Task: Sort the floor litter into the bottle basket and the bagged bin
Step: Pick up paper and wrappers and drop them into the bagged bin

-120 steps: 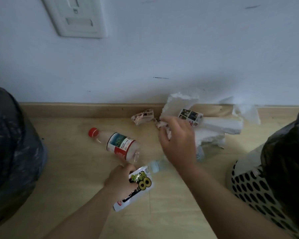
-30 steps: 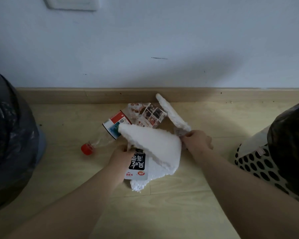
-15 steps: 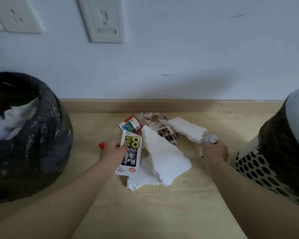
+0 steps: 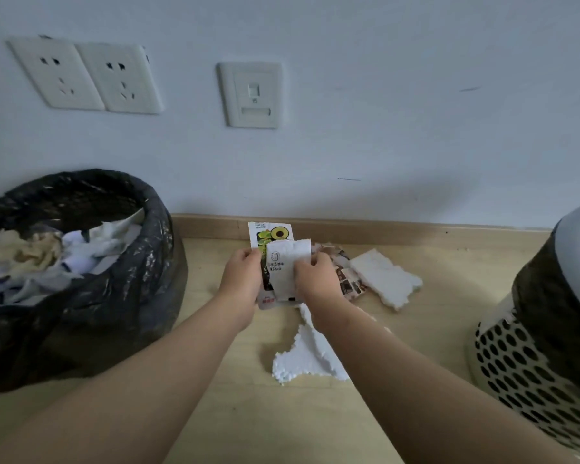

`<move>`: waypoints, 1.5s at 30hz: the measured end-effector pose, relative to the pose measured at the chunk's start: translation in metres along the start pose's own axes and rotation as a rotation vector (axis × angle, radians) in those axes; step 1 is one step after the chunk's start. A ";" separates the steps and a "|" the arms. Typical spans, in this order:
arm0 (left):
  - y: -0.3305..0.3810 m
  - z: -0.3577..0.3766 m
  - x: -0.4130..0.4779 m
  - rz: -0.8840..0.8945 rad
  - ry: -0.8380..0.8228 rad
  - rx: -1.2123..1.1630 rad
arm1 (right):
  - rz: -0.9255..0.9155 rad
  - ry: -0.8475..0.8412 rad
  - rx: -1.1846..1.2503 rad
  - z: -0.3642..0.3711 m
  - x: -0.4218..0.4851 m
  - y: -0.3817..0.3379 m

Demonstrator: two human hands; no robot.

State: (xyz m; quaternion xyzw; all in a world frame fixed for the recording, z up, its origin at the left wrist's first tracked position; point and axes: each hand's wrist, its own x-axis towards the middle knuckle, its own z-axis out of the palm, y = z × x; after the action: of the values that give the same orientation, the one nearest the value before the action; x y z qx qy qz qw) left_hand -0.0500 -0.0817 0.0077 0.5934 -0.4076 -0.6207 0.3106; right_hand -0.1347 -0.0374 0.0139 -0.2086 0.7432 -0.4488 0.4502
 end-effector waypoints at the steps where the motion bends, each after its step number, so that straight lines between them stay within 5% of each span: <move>1: -0.002 -0.002 -0.002 -0.011 -0.027 0.003 | 0.011 -0.016 0.004 0.003 -0.001 0.003; 4: -0.006 -0.011 -0.006 0.001 -0.087 0.022 | -0.011 -0.088 0.030 0.010 -0.008 0.002; 8: 0.009 -0.020 -0.009 0.098 0.044 0.061 | -0.152 -0.072 0.055 0.022 -0.015 -0.012; 14: 0.078 -0.061 -0.010 0.532 0.393 0.120 | -0.235 -0.072 0.186 0.049 -0.026 -0.039; 19: 0.106 -0.120 -0.010 0.813 0.764 0.664 | -0.214 -0.097 0.127 0.061 -0.034 -0.036; 21: 0.098 -0.142 -0.003 0.719 0.821 0.975 | -0.186 -0.106 0.125 0.065 -0.036 -0.034; 24: 0.071 -0.164 0.015 0.210 0.487 1.217 | -0.141 -0.121 0.094 0.071 -0.038 -0.028; 26: 0.062 -0.165 0.018 0.041 0.335 1.221 | -0.119 -0.133 0.061 0.073 -0.038 -0.024; 33: 0.076 -0.110 0.001 0.587 0.519 1.198 | -0.080 -0.060 0.008 0.058 -0.023 0.000; 39: 0.034 -0.056 -0.005 0.972 0.351 1.165 | -0.105 0.104 -0.171 0.021 -0.003 0.023; 41: 0.013 -0.036 -0.007 0.895 0.128 1.167 | -0.122 0.167 -0.298 0.004 0.001 0.037; 45: -0.048 -0.006 -0.001 0.403 -0.211 1.080 | -0.104 0.205 -0.732 -0.032 0.007 0.068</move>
State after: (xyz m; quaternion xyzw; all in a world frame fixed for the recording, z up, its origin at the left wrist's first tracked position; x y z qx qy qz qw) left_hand -0.0391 -0.0588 -0.0332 0.5135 -0.7997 -0.3093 0.0338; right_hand -0.1589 0.0075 -0.0412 -0.3471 0.8839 -0.1946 0.2458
